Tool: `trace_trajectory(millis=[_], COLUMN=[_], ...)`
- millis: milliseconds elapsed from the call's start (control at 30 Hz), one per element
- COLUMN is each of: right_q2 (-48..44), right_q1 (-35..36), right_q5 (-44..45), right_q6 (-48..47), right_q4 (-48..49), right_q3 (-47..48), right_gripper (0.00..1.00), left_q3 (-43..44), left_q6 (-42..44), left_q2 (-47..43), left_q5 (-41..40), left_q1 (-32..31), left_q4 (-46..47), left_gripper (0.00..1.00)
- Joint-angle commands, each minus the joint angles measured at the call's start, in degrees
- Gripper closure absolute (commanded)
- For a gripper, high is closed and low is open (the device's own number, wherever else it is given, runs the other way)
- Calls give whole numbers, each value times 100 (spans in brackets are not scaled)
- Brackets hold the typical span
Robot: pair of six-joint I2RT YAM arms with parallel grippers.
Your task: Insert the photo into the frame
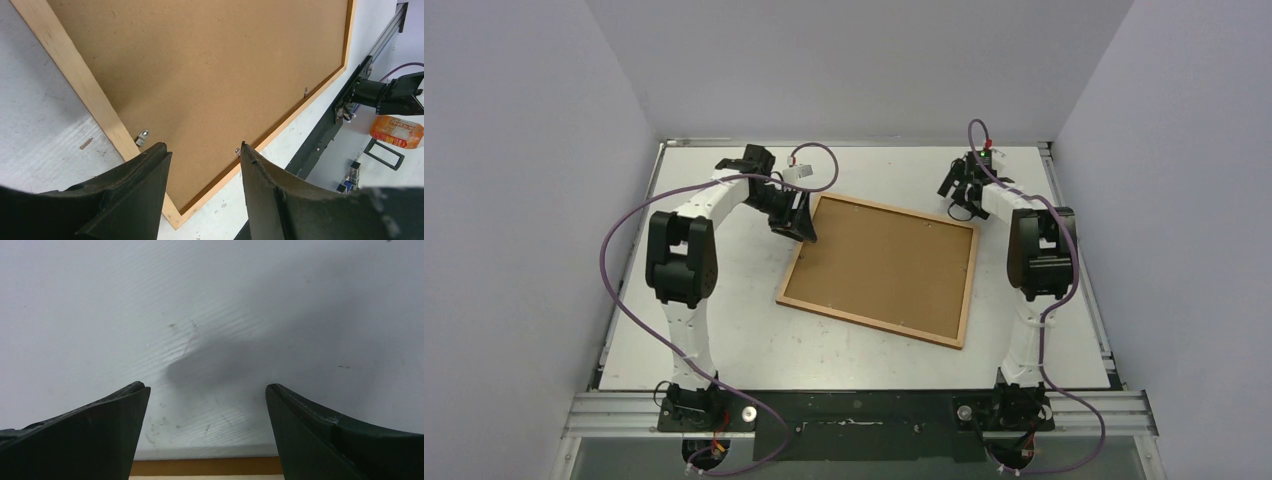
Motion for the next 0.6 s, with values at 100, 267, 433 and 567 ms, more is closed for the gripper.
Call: trace_trajectory(millis=[100, 267, 433, 567], right_q2=[-7, -109, -339, -471], right_q1=[-111, -103, 0, 253], right_q5=[87, -518, -984, -1142], right_q6=[-112, 96, 344, 420], right_q4=[-140, 9, 211, 231], right_q3=[120, -388, -894, -1152], right_gripper=[10, 10, 10, 10], left_q3=[392, 459, 527, 583], left_q6=[125, 194, 202, 203], left_q2=[49, 67, 59, 41], left_q5=[-146, -267, -374, -413], left_q1=[-125, -182, -236, -291], left_q4=[-72, -138, -156, -158], left_gripper=[48, 46, 46, 46])
